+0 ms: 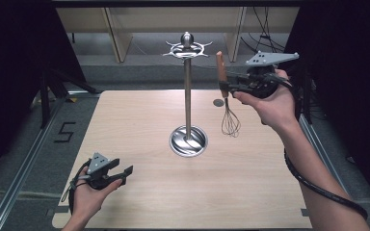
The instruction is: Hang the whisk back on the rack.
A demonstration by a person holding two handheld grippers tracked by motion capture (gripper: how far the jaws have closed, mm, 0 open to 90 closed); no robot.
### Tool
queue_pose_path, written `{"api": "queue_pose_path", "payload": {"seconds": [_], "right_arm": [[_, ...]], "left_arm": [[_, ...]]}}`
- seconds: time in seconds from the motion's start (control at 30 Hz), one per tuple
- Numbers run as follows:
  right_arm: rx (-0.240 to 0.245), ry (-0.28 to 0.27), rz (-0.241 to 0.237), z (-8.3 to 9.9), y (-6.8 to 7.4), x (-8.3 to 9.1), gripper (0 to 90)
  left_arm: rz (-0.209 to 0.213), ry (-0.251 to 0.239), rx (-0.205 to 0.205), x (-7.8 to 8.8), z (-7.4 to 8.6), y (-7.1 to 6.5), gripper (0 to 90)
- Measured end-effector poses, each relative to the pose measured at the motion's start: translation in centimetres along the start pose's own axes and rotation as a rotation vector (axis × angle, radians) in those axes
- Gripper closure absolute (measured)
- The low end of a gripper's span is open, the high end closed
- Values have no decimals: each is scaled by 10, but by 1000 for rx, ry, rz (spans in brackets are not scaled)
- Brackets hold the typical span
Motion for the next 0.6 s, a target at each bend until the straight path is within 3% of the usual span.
{"api": "queue_pose_path", "payload": {"seconds": [0.6], "right_arm": [[-7, 2, -21, -6, 3, -3, 688]], "left_arm": [[-5, -1, 9, 0, 0, 0, 378]]}}
Point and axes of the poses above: each handheld gripper's, and its own axes: x roughly backward along the jaws, z roughly out of its underside, y roughly to its left, the point moved 3 cm from there along -x, roughly forward along the jaws, and after that the axes turned 15 degrees about z, right-handed, at the moved point
